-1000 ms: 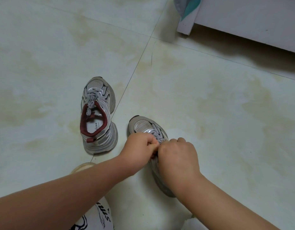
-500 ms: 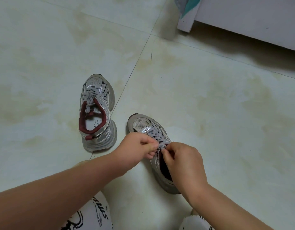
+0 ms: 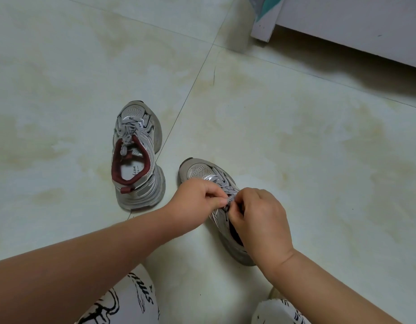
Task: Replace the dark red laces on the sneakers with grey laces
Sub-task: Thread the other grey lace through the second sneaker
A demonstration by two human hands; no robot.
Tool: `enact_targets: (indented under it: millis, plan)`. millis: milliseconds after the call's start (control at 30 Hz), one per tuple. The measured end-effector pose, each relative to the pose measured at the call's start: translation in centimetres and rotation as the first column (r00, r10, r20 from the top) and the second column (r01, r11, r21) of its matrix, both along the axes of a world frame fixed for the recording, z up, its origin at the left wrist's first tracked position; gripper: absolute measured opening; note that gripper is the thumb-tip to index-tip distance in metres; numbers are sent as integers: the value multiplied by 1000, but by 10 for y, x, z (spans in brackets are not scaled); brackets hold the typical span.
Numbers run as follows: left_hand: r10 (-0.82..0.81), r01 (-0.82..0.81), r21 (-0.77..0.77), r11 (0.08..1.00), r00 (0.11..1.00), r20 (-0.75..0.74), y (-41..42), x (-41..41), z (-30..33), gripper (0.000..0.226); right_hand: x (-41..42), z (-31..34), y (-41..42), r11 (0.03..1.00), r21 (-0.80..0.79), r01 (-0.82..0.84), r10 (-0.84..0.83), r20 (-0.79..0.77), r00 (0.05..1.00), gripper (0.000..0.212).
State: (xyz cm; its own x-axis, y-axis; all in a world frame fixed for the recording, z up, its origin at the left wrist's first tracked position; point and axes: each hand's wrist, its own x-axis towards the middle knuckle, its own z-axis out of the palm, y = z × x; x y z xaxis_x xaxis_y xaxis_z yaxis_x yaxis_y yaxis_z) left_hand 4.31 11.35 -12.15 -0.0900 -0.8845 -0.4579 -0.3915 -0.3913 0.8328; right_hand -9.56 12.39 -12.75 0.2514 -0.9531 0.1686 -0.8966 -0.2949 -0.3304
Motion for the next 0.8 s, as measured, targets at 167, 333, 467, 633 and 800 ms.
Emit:
enact_targets:
  millis: [167, 333, 467, 633, 800]
  plan:
    - [-85, 94, -67, 993, 989, 124, -3, 1, 1, 5, 1, 3, -9, 998, 51, -37, 37, -10, 999, 21]
    - [-106, 141, -116, 983, 957, 271, -11, 2, 1, 7, 2, 17, -9, 986, -35, -162, 152, -191, 970, 18]
    - [-169, 216, -121, 969, 934, 314, -11, 2, 0, 11, -7, 11, -1, 989, 82, -121, 135, -190, 973, 24]
    - [-195, 237, -122, 964, 940, 279, -10, 4, 1, 8, -16, 10, 6, 962, 228, -149, 192, -181, 965, 38]
    - [-188, 242, -147, 959, 934, 305, -9, 4, 3, 8, -14, 11, -1, 962, 189, -198, 226, -144, 963, 34]
